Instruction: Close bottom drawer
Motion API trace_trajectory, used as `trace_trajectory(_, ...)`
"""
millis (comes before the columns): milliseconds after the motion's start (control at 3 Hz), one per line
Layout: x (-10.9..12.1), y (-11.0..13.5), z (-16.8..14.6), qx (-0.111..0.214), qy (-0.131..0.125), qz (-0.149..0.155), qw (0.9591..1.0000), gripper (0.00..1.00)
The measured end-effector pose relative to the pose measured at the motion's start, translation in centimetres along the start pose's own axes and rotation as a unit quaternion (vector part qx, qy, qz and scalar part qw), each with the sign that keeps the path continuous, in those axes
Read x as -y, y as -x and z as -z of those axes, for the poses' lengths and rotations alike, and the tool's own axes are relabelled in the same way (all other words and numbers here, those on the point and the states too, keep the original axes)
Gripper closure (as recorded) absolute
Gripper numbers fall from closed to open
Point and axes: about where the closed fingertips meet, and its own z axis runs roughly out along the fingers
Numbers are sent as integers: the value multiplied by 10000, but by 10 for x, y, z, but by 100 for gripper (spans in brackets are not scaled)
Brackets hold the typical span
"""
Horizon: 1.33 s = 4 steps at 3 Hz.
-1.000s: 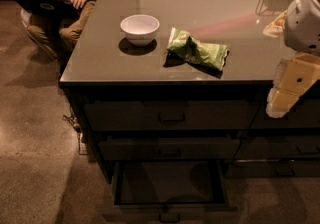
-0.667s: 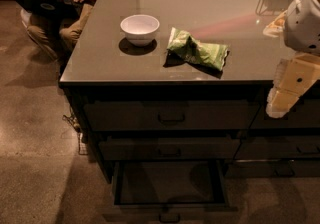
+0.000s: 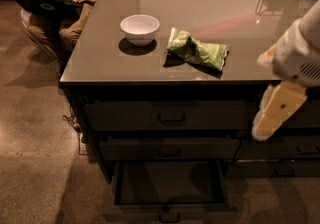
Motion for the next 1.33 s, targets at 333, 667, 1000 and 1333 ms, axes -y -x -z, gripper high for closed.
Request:
trace_trajectory(333,-38,-12,-63,150,595,-566,9965,0)
trace_trajectory(667,-83,-18,-131,290,1232,-1097,9859,0)
trace_trajectory(1000,-104,-26,-155,225,1477,-1223,9812,0)
trace_trajectory(1333,-104,-26,-155,225,1477,-1224,9812,0)
